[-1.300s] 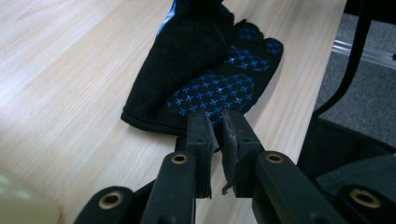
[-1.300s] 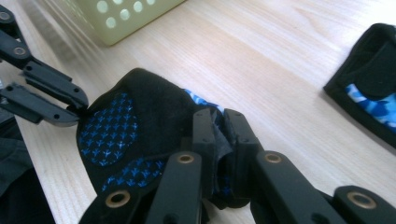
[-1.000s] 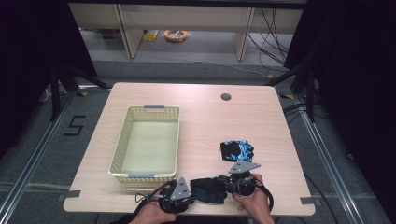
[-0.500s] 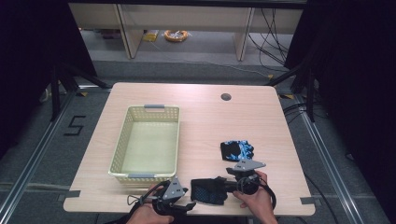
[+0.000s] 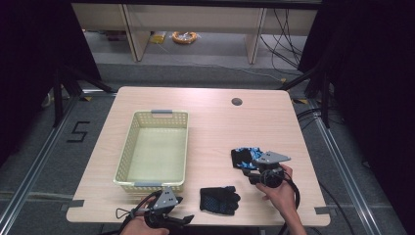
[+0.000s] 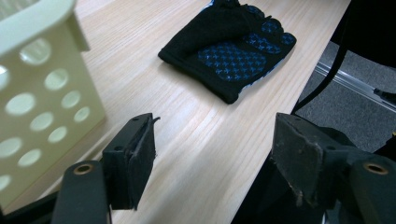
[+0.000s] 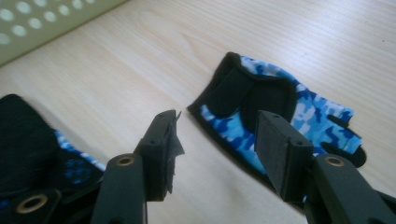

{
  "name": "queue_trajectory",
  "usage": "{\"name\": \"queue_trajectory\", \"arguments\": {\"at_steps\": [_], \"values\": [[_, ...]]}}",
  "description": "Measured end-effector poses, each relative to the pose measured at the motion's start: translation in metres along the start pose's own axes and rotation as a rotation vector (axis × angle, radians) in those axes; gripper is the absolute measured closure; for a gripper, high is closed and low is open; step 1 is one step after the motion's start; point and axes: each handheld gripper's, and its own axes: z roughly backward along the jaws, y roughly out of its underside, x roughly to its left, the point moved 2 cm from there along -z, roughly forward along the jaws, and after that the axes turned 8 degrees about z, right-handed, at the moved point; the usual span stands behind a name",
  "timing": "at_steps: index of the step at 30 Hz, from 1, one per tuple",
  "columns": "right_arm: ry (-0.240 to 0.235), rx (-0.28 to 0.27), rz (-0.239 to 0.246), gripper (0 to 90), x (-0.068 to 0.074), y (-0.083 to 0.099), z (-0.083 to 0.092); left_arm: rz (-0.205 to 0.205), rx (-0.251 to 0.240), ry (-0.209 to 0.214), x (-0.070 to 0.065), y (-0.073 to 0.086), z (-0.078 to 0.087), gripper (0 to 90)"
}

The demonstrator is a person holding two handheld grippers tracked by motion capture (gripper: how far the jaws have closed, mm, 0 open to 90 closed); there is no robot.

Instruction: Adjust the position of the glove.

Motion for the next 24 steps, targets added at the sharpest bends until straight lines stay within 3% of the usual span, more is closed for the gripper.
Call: {"name": "queue_trajectory", "arguments": {"at_steps": [4,5,6,8,9,10,12,13,14,15,20,21,23,24], "values": [[-0.013,0.032,-0.002,51.9,-0.008,-0.003,-0.011,0.021,0.002,-0.002,0.003,0.006,0.003,29.3],[-0.01,0.057,0.028,52.5,-0.011,-0.005,-0.016,0.057,-0.018,0.005,0.001,0.007,0.003,29.2],[-0.01,0.057,0.028,52.5,-0.011,-0.005,-0.016,0.043,-0.001,-0.009,0.004,0.007,0.004,29.2],[0.001,0.067,0.031,52.2,-0.013,-0.007,-0.021,0.065,-0.026,-0.003,0.005,0.009,0.005,29.2],[-0.003,0.065,0.038,52.2,-0.015,-0.008,-0.024,0.057,-0.019,-0.008,0.006,0.009,0.007,29.2],[-0.007,0.083,0.018,52.2,-0.015,-0.008,-0.025,0.075,-0.018,-0.016,0.007,0.009,0.008,29.2],[-0.014,0.09,0.035,52.2,-0.016,-0.009,-0.028,0.092,-0.032,-0.01,0.007,0.01,0.009,29.1],[-0.019,0.09,0.046,52.2,-0.016,-0.01,-0.031,0.066,-0.022,-0.012,0.009,0.01,0.012,28.7],[-0.019,0.09,0.046,52.2,-0.016,-0.01,-0.031,0.092,-0.025,-0.016,0.009,0.011,0.011,28.7],[-0.021,0.087,0.058,51.8,-0.016,-0.011,-0.032,0.068,-0.022,-0.011,0.01,0.011,0.013,28.2],[-0.036,0.139,0.099,50.0,-0.019,-0.007,-0.039,0.086,-0.022,-0.023,0.011,0.015,0.013,26.9],[-0.038,0.144,0.107,50.0,-0.02,-0.006,-0.041,0.059,-0.009,-0.017,0.012,0.015,0.014,26.7],[-0.041,0.137,0.087,50.0,-0.021,-0.004,-0.045,0.041,0.011,-0.022,0.012,0.015,0.014,26.5],[-0.044,0.134,0.081,50.7,-0.022,-0.003,-0.046,0.068,-0.002,-0.021,0.01,0.016,0.012,26.4]]}}
